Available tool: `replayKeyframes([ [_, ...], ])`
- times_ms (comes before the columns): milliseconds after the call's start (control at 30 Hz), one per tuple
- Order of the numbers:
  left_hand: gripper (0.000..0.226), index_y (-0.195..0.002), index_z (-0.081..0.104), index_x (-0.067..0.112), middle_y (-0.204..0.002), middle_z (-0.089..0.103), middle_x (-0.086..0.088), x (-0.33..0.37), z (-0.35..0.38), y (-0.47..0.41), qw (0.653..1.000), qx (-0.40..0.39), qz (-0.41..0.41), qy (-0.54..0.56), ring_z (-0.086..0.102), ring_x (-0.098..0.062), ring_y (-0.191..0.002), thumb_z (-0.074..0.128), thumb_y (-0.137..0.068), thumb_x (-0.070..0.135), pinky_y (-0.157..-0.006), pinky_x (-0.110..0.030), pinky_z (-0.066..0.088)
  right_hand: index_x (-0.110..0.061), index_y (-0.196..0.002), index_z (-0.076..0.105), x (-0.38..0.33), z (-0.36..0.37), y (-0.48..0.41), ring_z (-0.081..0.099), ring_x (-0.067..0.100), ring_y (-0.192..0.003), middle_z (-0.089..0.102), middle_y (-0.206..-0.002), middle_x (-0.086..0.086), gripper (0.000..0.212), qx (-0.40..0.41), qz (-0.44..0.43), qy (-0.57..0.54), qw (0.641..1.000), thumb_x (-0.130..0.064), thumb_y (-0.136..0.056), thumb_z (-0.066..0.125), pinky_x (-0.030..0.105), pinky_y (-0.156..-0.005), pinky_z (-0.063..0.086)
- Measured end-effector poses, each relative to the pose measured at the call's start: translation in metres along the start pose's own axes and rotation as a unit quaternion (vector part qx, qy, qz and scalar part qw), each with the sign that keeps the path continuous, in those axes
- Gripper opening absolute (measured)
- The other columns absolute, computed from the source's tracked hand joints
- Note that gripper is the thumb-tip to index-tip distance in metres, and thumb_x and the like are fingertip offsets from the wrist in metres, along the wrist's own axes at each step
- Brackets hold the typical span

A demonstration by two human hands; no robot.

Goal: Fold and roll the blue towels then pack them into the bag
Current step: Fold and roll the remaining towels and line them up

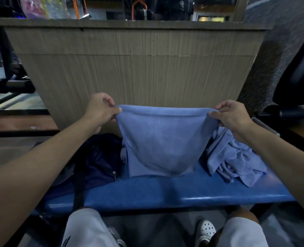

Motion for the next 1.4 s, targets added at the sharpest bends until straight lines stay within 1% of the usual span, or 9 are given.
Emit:
replayKeyframes([
  [133, 0.031, -0.07, 0.048, 0.015, -0.064, 0.05, -0.008, -0.01, 0.001, -0.002, 0.999, -0.001, -0.043, -0.002, 0.051, -0.015, -0.051, 0.072, -0.083, 0.001, -0.041, -0.021, 0.048, -0.015, -0.08, 0.052, 0.007, -0.001, 0.003, 0.051, 0.015, -0.06, 0.053, -0.07, 0.005, 0.025, -0.008, 0.05, -0.041, 0.998, -0.012, -0.081, 0.077, 0.026, -0.055, 0.048],
  [267, 0.024, -0.073, 0.053, 0.016, -0.07, 0.056, -0.008, -0.014, 0.003, -0.002, 0.994, -0.017, -0.097, 0.039, 0.054, -0.018, -0.06, 0.071, -0.087, 0.006, -0.054, -0.027, 0.051, -0.014, -0.081, 0.058, 0.014, 0.003, 0.007, 0.053, 0.015, -0.065, 0.056, -0.074, 0.007, 0.019, -0.049, 0.108, -0.139, 0.983, 0.0, -0.084, 0.07, 0.028, -0.06, 0.047],
  [400, 0.018, -0.089, 0.063, 0.013, -0.081, 0.062, -0.009, -0.009, 0.007, 0.002, 0.985, -0.085, -0.133, 0.074, 0.06, -0.018, -0.072, 0.064, -0.086, -0.005, -0.074, -0.033, 0.052, -0.013, -0.087, 0.067, 0.018, 0.003, 0.008, 0.056, 0.018, -0.077, 0.061, -0.084, 0.009, 0.017, -0.058, 0.128, -0.149, 0.979, 0.004, -0.086, 0.065, 0.027, -0.068, 0.048],
  [500, 0.031, -0.1, 0.066, 0.007, -0.089, 0.063, -0.01, -0.008, 0.01, 0.004, 0.989, -0.112, -0.096, 0.009, 0.06, -0.016, -0.078, 0.058, -0.083, -0.017, -0.071, -0.025, 0.052, -0.011, -0.089, 0.067, 0.017, 0.002, 0.009, 0.056, 0.017, -0.077, 0.061, -0.085, 0.01, 0.019, -0.061, 0.133, -0.153, 0.977, 0.007, -0.087, 0.062, 0.026, -0.069, 0.049],
  [733, 0.027, -0.078, 0.06, 0.014, -0.073, 0.059, -0.01, -0.01, 0.004, 0.001, 0.997, -0.043, -0.017, -0.06, 0.055, -0.016, -0.065, 0.069, -0.079, -0.012, -0.057, -0.017, 0.048, -0.007, -0.093, 0.067, 0.019, 0.001, 0.003, 0.054, 0.016, -0.068, 0.061, -0.078, 0.009, 0.018, -0.037, 0.078, -0.065, 0.994, 0.009, -0.085, 0.062, 0.025, -0.061, 0.046],
  [933, 0.023, -0.092, 0.067, 0.009, -0.089, 0.065, -0.017, -0.007, 0.002, 0.001, 0.998, -0.046, 0.002, -0.051, 0.061, -0.02, -0.081, 0.073, -0.078, -0.008, -0.075, -0.03, 0.052, -0.008, -0.092, 0.067, 0.02, -0.002, 0.002, 0.051, 0.012, -0.065, 0.057, -0.068, 0.001, 0.014, -0.011, -0.007, 0.046, 0.999, 0.004, -0.089, 0.062, 0.027, -0.067, 0.046],
  [1167, 0.02, -0.082, 0.067, 0.019, -0.076, 0.065, -0.003, -0.003, 0.0, 0.004, 0.998, -0.024, 0.027, -0.057, 0.06, -0.008, -0.067, 0.077, -0.078, 0.002, -0.054, -0.007, 0.046, -0.019, -0.071, 0.063, 0.024, -0.009, 0.003, 0.055, 0.021, -0.073, 0.06, -0.071, 0.007, 0.031, 0.002, -0.023, 0.082, 0.996, 0.006, -0.089, 0.057, 0.035, -0.071, 0.048],
  [1300, 0.017, -0.094, 0.07, 0.009, -0.072, 0.064, -0.001, -0.001, 0.002, 0.008, 0.994, -0.026, 0.056, -0.094, 0.057, -0.007, -0.063, 0.076, -0.08, 0.002, -0.057, -0.01, 0.047, -0.002, -0.088, 0.069, 0.02, -0.012, 0.011, 0.052, 0.023, -0.069, 0.062, -0.079, 0.016, 0.012, -0.009, -0.016, 0.067, 0.998, 0.006, -0.088, 0.06, 0.034, -0.064, 0.044],
  [1400, 0.018, -0.095, 0.07, 0.003, -0.069, 0.062, -0.003, 0.001, 0.001, 0.011, 0.991, -0.022, 0.074, -0.106, 0.056, -0.008, -0.06, 0.075, -0.079, -0.001, -0.053, -0.007, 0.046, -0.005, -0.093, 0.068, 0.017, -0.016, 0.018, 0.054, 0.019, -0.07, 0.061, -0.081, 0.017, 0.015, -0.029, -0.024, 0.075, 0.997, 0.005, -0.082, 0.068, 0.033, -0.066, 0.047],
])
Point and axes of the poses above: each hand's wrist, its own y-axis away from the middle knuckle, its own z-axis out of the palm, x = y × z, the point moved 4 cm from there along -y, towards the middle knuckle
